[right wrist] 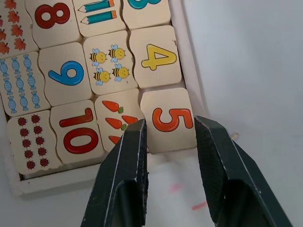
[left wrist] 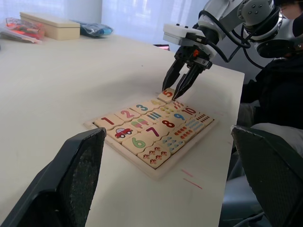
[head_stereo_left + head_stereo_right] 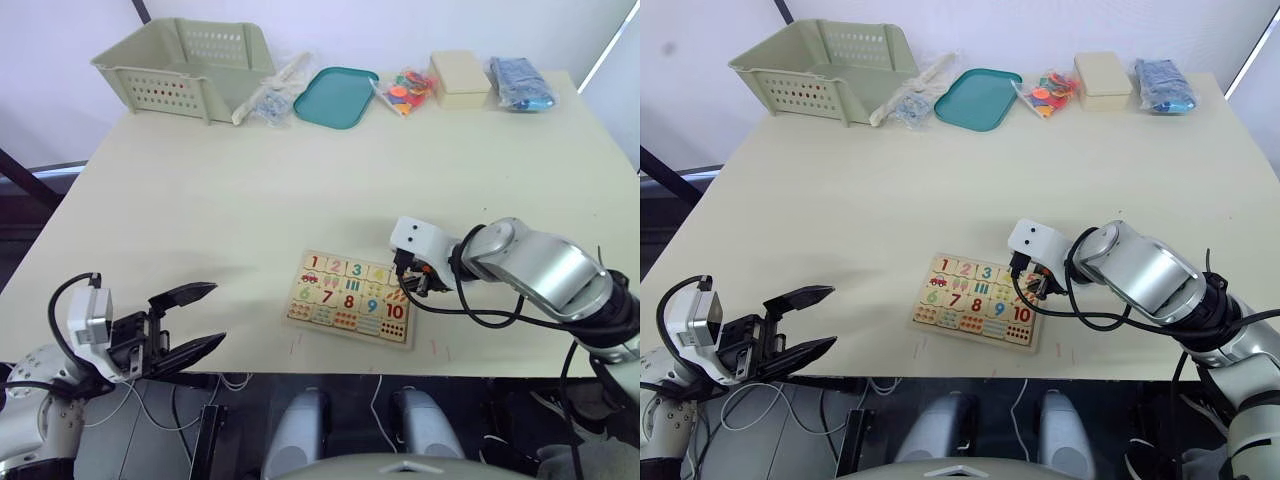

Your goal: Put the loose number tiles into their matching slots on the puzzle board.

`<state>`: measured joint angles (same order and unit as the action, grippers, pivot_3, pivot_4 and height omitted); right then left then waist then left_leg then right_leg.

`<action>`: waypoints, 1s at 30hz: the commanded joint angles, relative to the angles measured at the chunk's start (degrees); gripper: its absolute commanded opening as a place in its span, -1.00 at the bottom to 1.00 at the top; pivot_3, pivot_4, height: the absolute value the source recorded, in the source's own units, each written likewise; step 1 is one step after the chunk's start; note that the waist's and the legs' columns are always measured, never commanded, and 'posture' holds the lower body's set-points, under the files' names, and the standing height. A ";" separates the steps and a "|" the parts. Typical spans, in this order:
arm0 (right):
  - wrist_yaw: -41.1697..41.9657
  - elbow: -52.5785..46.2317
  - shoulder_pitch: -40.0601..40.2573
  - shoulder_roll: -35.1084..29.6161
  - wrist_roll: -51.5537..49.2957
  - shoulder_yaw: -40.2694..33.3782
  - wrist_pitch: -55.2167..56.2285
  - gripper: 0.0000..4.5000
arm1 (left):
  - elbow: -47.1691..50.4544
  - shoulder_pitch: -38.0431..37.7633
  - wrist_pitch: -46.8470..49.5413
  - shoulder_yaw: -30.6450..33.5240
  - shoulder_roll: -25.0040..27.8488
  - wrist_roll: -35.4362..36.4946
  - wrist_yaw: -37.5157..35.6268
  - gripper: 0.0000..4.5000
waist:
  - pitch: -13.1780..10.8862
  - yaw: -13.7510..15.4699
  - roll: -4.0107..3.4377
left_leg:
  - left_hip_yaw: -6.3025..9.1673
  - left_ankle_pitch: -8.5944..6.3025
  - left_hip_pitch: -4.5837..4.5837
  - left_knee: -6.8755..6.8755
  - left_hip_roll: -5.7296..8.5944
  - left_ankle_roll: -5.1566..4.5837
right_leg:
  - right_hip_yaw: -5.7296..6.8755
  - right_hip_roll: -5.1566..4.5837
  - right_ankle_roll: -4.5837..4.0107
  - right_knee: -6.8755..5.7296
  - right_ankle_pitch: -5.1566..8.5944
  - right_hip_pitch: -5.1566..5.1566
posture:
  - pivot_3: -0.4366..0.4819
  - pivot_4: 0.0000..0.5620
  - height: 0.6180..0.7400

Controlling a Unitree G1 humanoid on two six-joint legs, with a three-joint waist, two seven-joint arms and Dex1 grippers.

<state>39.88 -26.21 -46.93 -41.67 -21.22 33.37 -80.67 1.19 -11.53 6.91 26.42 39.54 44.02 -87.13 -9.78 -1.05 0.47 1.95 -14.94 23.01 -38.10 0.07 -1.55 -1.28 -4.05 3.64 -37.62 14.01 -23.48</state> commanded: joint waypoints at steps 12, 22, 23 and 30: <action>0.64 0.08 -0.28 -0.63 0.66 1.21 2.83 -0.60 | -1.01 -0.74 -1.97 1.74 0.36 0.43 -1.36 1.00 | 0.00 -0.01 0.00 | 0.00 0.00 0.00 0.01 0.00 0.00 | 0.00 0.00 -0.01 0.01 0.00 0.00 | -0.05 -0.47 1.00; 1.03 0.70 -0.33 -0.95 1.06 1.56 3.70 -0.60 | -1.42 -0.86 -2.31 1.68 0.35 0.34 -1.53 1.00 | 0.00 0.00 0.00 | 0.01 0.00 0.00 0.01 -0.01 0.00 | 0.00 0.00 -0.01 0.01 0.00 0.00 | -0.05 -0.47 1.00; 1.09 0.75 -0.33 -0.94 1.04 1.54 3.73 -0.60 | -1.35 -0.89 -2.31 1.67 0.35 0.35 -1.48 1.00 | 0.00 0.00 0.00 | 0.00 0.00 0.00 0.01 -0.01 0.00 | 0.01 0.00 -0.01 0.01 0.00 0.00 | -0.05 -0.47 1.00; 1.39 0.72 -0.37 -0.34 0.61 1.04 3.75 -0.60 | -0.21 -1.14 -2.01 1.60 0.28 0.46 -0.73 1.00 | 0.00 0.00 0.00 | 0.01 0.00 0.00 0.01 -0.02 0.00 | 0.00 0.00 -0.01 0.02 0.00 0.00 | -0.05 -0.47 1.00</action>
<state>41.00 -24.67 -46.93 -42.15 -20.55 35.12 -77.30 -0.63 -12.14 5.38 26.48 39.53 44.01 -88.09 -9.78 -1.04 0.47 1.96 -14.94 23.01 -38.09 0.06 -1.55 -1.28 -4.06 3.63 -37.60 14.01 -23.48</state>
